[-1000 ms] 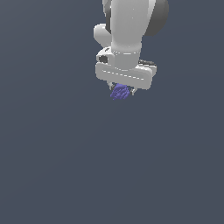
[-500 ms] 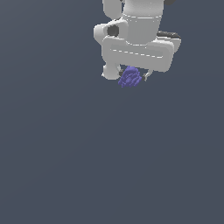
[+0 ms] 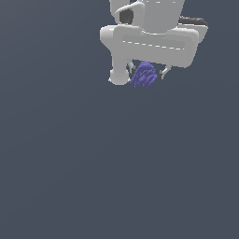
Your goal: Pick up the object and move it to a goal position.
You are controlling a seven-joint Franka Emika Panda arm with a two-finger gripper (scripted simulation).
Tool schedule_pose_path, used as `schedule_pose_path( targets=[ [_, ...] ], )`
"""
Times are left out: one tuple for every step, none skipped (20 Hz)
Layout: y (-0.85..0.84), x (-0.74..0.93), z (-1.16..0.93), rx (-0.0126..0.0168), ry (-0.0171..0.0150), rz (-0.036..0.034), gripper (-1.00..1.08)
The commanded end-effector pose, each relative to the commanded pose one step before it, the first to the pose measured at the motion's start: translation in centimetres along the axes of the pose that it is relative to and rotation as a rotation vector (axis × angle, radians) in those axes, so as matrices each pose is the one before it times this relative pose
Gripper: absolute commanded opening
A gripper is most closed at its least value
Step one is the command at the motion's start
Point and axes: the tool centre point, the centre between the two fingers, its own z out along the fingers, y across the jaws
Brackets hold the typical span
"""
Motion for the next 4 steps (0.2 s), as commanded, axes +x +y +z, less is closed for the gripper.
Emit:
schedule_pose_path(
  targets=[
    [-0.086,0.058,-0.193,-0.00025,-0.00045,0.00037,-1.00],
    [0.001,0.014,0.015,0.00000,0.00000,0.00000,-1.00],
    [0.016,0.010,0.047,0.00000,0.00000,0.00000,-1.00],
    [0.008,0.003,0.022,0.00000,0.00000,0.00000,-1.00]
  ],
)
